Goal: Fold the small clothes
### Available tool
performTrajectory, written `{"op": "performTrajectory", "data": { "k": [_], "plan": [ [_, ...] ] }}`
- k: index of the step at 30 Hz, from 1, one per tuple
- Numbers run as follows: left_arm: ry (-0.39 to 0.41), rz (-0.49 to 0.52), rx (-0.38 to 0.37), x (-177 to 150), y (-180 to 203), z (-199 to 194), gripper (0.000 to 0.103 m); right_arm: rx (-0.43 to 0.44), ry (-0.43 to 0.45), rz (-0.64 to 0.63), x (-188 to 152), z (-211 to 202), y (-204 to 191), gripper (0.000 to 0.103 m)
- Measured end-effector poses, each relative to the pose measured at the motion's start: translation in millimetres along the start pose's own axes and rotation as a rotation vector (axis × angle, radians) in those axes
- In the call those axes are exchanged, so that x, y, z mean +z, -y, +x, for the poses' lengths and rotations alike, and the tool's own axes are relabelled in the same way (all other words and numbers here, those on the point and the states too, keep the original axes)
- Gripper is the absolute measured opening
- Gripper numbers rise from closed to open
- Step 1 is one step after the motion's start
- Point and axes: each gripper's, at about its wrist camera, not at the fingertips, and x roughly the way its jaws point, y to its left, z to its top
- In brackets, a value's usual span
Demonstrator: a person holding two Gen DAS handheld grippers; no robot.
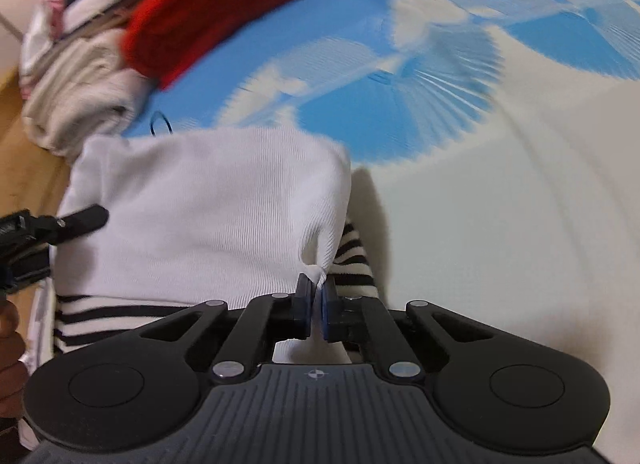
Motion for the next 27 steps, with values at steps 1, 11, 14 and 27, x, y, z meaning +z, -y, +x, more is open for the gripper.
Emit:
{"op": "performTrajectory", "data": {
  "k": [1,11,14,27],
  "plan": [
    [0.017,-0.018,0.021,2.1,-12.1,-7.7,0.044,0.005,0.009,-0.006,1.9,5.4,-7.7,0.004],
    [-0.36,0.3,0.097,-67.8,-19.0,25.1,0.063,-0.122,-0.018,-0.07,3.7,43.7,-30.4,0.004],
    [-0.34,0.302,0.142,-72.7,-25.0,22.0,0.07,-0.135,-0.013,-0.097,-1.9,45.0,-36.5,0.006],
    [0.101,0.255,0.186,-94.6,25.4,-128.1,0.095,-0.339,0.209,-0.329,-59.7,-73.5,-85.5,0.049]
  ]
}}
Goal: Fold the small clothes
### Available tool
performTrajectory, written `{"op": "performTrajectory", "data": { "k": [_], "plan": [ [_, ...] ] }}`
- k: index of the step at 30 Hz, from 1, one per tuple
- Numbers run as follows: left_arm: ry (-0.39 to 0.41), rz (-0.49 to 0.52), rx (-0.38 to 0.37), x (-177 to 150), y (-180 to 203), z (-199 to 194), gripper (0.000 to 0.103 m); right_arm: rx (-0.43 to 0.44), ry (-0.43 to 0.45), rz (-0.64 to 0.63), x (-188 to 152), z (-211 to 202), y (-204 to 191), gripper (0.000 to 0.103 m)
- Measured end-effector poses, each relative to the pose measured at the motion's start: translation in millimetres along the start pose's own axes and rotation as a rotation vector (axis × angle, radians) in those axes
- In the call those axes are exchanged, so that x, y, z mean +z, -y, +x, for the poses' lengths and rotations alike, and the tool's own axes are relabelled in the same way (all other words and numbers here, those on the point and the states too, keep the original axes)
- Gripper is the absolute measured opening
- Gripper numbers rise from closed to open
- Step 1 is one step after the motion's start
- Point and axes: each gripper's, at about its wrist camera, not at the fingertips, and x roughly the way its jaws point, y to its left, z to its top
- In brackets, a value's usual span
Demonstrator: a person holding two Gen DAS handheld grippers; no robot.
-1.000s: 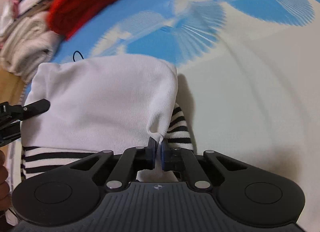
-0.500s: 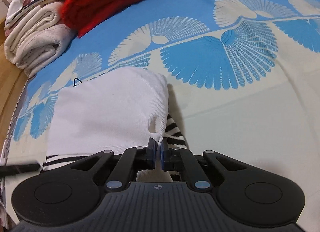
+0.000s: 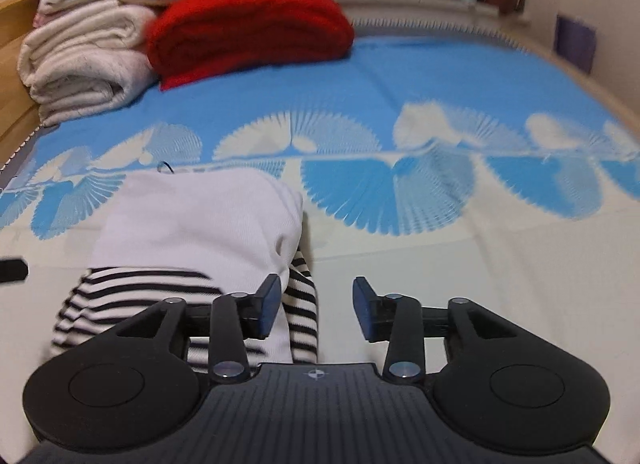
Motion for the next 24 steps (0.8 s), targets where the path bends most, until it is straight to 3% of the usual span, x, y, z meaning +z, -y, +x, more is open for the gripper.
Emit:
{"op": "performTrajectory", "data": {
  "k": [2,5,11,16,20,24],
  "plan": [
    [0.045,0.004,-0.005,-13.4,7.4,-29.8,0.103,-0.017,0.011,-0.005,-11.1,-26.6,-5.3,0.051],
    [0.092,0.039,-0.015,-44.5,18.2,-71.3,0.103,-0.006,0.023,0.001,-30.6,-66.0,-12.7,0.053],
    [0.093,0.073,-0.018,-108.7,34.1,-119.3,0.103,0.032,0.055,-0.007,-70.1,-128.8,-25.4,0.068],
    [0.133,0.089,0.024,-144.5,50.1,-124.3,0.103,0.044,0.073,-0.035,-99.0,-137.3,-30.6,0.078],
    [0.105,0.117,0.029,-149.6,58.5,-112.1,0.103,0.045,0.019,0.023,-114.6,-126.0,-26.4,0.079],
    [0.052,0.102,0.04,-146.9,53.9,-93.0,0.103,0.02,0.038,0.051,-114.2,-120.6,-25.1,0.082]
  ]
}}
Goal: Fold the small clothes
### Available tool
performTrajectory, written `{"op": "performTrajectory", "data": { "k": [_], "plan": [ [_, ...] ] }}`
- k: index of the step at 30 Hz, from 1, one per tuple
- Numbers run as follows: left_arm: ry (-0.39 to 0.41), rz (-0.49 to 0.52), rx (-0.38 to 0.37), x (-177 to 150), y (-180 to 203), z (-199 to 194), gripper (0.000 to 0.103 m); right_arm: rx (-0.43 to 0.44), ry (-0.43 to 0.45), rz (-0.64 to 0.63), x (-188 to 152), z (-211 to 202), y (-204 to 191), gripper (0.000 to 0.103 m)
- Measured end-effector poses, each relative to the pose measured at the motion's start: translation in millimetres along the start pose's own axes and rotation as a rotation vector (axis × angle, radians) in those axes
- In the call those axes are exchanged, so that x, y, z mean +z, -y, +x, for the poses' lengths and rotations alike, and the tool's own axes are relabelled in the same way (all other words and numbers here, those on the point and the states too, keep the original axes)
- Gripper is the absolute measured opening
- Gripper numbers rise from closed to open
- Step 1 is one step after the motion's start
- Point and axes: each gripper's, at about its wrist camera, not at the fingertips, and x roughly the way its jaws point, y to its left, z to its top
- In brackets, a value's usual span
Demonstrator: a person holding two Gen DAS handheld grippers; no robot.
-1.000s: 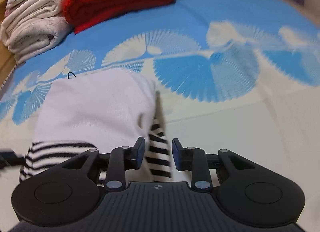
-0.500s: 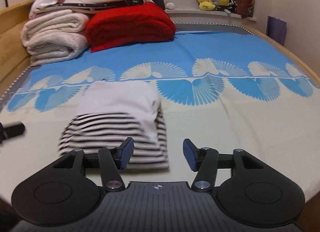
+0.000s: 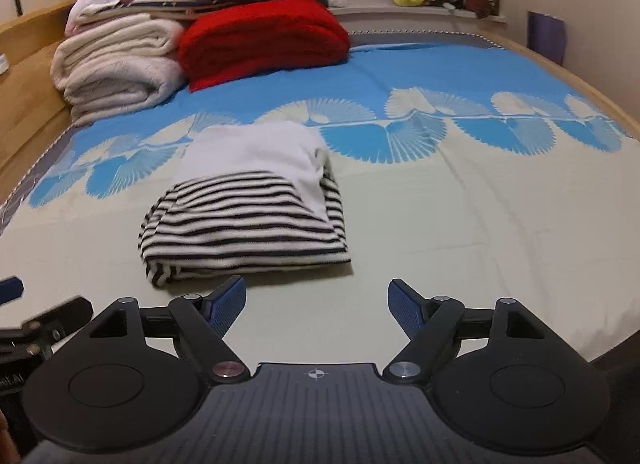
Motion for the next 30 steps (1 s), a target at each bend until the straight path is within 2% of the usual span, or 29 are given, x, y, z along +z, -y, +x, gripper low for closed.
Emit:
{"op": "performTrajectory", "data": {
  "k": [2,6,11,30],
  "plan": [
    [-0.031,-0.021,0.02,0.1,-3.1,7.9,0.103,-0.018,0.002,0.0,-0.8,3.2,-0.5,0.082],
    [-0.039,-0.061,0.047,2.6,-10.2,12.4,0.103,-0.02,-0.014,0.01,-2.0,9.5,0.1,0.082],
    [-0.073,-0.083,0.026,2.1,-13.7,18.5,0.103,-0.019,-0.014,-0.011,-1.7,14.2,-5.8,0.082],
    [-0.095,-0.11,0.006,3.1,-17.1,29.8,0.103,-0.058,-0.017,-0.067,-2.2,22.2,-15.7,0.082]
  ]
}}
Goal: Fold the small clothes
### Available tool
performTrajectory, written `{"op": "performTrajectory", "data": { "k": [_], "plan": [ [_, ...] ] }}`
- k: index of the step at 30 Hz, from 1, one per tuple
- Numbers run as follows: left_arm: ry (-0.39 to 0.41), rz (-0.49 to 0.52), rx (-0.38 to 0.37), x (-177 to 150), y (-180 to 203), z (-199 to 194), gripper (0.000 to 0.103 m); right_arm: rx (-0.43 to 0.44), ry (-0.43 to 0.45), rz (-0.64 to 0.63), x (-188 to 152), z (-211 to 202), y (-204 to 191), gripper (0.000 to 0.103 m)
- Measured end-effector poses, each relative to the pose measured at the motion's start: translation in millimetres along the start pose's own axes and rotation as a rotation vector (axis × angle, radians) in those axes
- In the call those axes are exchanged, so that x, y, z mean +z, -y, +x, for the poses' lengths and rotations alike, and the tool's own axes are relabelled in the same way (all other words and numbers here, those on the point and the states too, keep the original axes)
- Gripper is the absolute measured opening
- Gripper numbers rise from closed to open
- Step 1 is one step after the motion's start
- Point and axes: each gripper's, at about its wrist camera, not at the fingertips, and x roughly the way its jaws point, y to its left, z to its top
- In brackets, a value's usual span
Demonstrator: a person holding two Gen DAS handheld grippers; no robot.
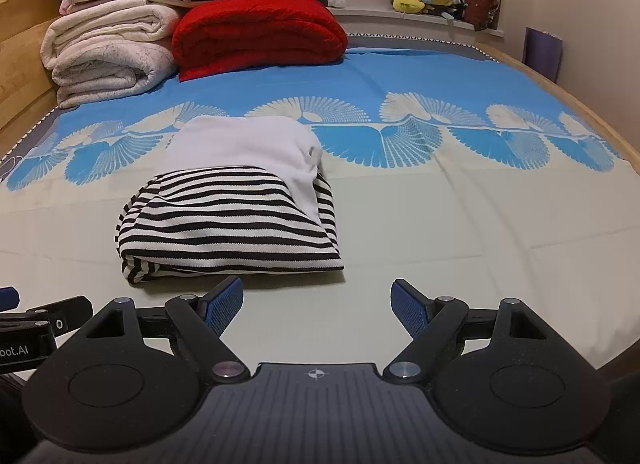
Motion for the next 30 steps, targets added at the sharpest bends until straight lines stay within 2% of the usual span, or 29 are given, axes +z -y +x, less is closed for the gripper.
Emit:
{"op": "performTrajectory", "data": {
  "k": [30],
  "plan": [
    [0.001,0.018,-0.016,-2.7,3.9,-0.1,0.103,-0.006,-0.001,-0.02,-2.0,-0.5,-3.7,0.082]
  ]
}}
